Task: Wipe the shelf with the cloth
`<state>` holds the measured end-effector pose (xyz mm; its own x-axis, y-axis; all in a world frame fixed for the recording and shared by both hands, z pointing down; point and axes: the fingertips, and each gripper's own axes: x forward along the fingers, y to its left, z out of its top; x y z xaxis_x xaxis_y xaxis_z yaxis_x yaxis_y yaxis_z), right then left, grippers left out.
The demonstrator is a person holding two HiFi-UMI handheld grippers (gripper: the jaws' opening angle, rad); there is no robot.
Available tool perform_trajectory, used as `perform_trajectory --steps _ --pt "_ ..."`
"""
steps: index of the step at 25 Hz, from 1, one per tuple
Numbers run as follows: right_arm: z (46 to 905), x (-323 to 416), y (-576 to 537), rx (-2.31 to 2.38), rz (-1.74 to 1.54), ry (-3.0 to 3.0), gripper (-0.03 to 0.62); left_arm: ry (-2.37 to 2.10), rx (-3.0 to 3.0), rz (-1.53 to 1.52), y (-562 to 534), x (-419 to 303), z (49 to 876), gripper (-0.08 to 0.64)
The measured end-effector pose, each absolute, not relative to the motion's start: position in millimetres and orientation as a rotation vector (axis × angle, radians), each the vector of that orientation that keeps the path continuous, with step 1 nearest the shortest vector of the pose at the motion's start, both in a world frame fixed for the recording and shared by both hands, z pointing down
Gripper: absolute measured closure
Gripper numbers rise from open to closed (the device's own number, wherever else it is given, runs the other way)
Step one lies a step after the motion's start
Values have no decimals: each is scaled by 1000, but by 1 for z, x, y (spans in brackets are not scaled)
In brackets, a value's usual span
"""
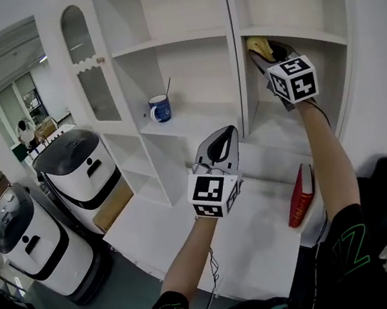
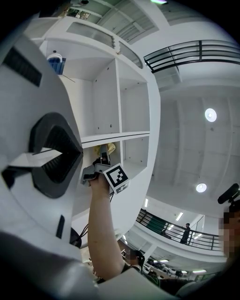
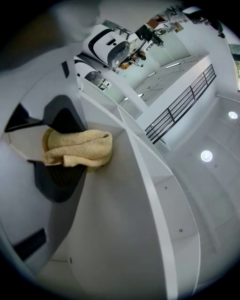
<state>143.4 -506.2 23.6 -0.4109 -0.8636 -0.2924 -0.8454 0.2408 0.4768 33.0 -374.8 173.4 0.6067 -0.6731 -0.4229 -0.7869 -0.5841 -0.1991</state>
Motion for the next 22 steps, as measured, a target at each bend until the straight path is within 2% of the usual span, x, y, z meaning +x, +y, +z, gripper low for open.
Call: perform_trajectory --steps 7,17,22 --pt "24 123 -479 1575 -993 -2519 433 1162 -2483 439 -374 30 175 563" --pt "28 103 -418 1242 -1170 -2664 431 1070 -2534 450 -373 64 178 563" --pt "33 128 -417 1390 -1140 -2657 430 1046 -2544 438 -371 71 180 563"
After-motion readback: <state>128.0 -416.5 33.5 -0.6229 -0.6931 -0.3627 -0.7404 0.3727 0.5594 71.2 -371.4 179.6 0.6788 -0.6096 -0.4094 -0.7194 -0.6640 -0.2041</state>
